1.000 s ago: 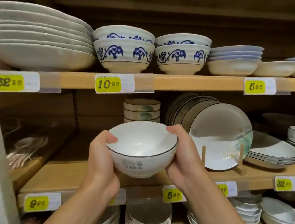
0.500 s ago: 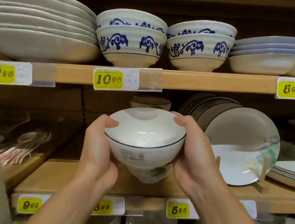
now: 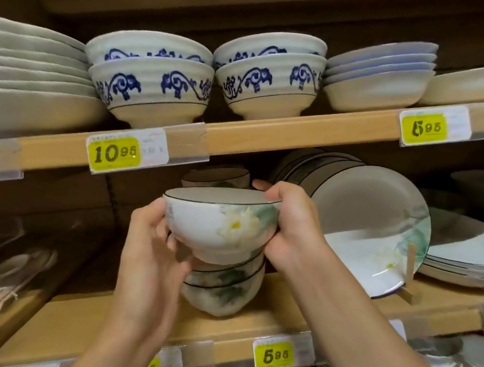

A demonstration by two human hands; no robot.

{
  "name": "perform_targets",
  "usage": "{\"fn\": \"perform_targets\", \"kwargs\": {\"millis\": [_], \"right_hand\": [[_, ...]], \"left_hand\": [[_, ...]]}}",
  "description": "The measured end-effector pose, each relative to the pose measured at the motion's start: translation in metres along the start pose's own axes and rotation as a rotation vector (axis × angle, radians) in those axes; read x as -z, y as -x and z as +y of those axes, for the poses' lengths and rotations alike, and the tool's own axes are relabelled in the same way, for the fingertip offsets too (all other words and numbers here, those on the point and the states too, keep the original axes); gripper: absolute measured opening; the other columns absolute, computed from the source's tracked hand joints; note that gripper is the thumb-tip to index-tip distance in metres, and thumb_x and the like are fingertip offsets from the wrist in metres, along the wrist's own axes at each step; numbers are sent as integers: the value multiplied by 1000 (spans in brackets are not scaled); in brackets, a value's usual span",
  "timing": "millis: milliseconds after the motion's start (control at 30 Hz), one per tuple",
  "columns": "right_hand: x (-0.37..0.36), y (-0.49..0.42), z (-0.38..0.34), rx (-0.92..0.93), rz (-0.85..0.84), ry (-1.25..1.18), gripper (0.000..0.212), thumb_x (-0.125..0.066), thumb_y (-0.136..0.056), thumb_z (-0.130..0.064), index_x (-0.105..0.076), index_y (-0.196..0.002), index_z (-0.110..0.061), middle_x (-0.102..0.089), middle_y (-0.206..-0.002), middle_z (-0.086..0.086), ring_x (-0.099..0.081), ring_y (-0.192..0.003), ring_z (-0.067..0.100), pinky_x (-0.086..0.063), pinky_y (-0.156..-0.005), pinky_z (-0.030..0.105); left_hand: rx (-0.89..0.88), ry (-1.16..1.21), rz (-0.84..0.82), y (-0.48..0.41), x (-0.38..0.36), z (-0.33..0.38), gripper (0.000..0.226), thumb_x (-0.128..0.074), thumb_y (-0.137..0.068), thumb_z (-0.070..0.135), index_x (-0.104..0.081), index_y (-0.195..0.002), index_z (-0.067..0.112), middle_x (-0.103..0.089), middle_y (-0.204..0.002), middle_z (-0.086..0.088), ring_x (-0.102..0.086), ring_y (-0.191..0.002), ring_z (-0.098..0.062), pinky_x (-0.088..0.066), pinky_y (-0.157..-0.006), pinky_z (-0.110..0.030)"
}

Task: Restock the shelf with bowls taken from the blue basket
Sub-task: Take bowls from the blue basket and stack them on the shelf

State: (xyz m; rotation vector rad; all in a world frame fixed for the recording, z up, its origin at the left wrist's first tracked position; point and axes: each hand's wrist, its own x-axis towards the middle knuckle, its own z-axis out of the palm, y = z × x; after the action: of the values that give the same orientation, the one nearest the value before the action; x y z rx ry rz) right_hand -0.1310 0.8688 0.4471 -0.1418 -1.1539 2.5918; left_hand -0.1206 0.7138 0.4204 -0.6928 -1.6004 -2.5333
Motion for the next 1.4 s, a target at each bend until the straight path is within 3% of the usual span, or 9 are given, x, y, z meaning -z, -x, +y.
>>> {"fn": "perform_targets", "kwargs": {"millis": [100, 333, 467, 633, 767, 867, 1067, 1200, 1400], "right_hand": [[-4, -2, 4, 13, 63, 37, 37, -43, -82, -3, -65, -111, -9, -63, -87, 14, -65, -73, 28, -58, -57, 34], [-11, -3, 9, 50, 13, 108, 16, -46, -87, -8, -62, -90, -11, -64, -65, 9, -64, -42, 16, -52, -43, 25], [-7, -9, 8, 110, -61, 147, 17, -50, -88, -24, -63, -87, -13, -72, -70, 7, -70, -71, 23, -57, -72, 40], [0, -24, 14, 217, -2, 228, 24, -45, -95, -32, -64, -92, -18, -70, -89, 4, -63, -89, 19, -54, -69, 36], [-2, -37, 18, 147, 25, 318, 37, -34, -100, -33, -55, -130, -25, -66, -115, 11, -62, -106, 28, -48, -99, 47], [-1, -41, 18, 164, -13, 385, 43, -30, -100, -30, -45, -139, -32, -62, -123, 11, -59, -110, 29, -45, -102, 47], [-2, -37, 23, 183, -79, 636, 56, -37, -85, -53, -58, -120, -15, -64, -119, 18, -59, -110, 32, -42, -104, 50], [6, -39, 32, 250, -61, 788, 68, -36, -72, -71, -66, -98, -16, -71, -99, 11, -64, -96, 27, -47, -95, 45], [27, -52, 52, 221, -43, 795, 50, -38, -88, -57, -68, -94, -17, -74, -90, 1, -67, -91, 20, -50, -90, 40]], "left_hand": [[-61, -199, 48, 5, -10, -5, 80, -67, -69, 47, -40, -142, 27, -67, -121, 7, -68, -100, -2, -50, -86, -32], [-44, -308, 87, -13, -7, -6, 97, -83, -54, 56, -40, -135, 24, -71, -107, 5, -71, -87, 0, -53, -58, -13], [-55, -294, 56, -28, 7, -3, 94, -77, -51, 70, -50, -126, 19, -75, -103, 8, -71, -95, -6, -55, -66, -16], [32, -186, -30, -51, 21, -6, 78, -65, -62, 70, -68, -112, 10, -74, -111, -8, -69, -106, -18, -50, -95, -36], [31, -290, -50, -56, 26, -17, 99, -72, -57, 77, -60, -121, 3, -75, -107, -6, -70, -103, -15, -56, -75, -19], [15, -408, -60, -62, 35, -18, 106, -67, -53, 85, -60, -125, 7, -74, -112, -1, -68, -108, -10, -52, -86, -24], [-43, -522, -214, -64, 50, -27, 63, -47, -81, 76, -69, -118, 30, -70, -120, 5, -62, -117, -9, -37, -105, -40], [20, -438, -158, -59, 58, -48, 74, -52, -72, 81, -63, -125, 30, -67, -125, 3, -60, -120, -16, -38, -109, -47], [92, -362, -11, -54, 62, -71, 69, -51, -66, 71, -63, -119, 28, -74, -107, 8, -69, -100, -6, -50, -82, -29]]}}
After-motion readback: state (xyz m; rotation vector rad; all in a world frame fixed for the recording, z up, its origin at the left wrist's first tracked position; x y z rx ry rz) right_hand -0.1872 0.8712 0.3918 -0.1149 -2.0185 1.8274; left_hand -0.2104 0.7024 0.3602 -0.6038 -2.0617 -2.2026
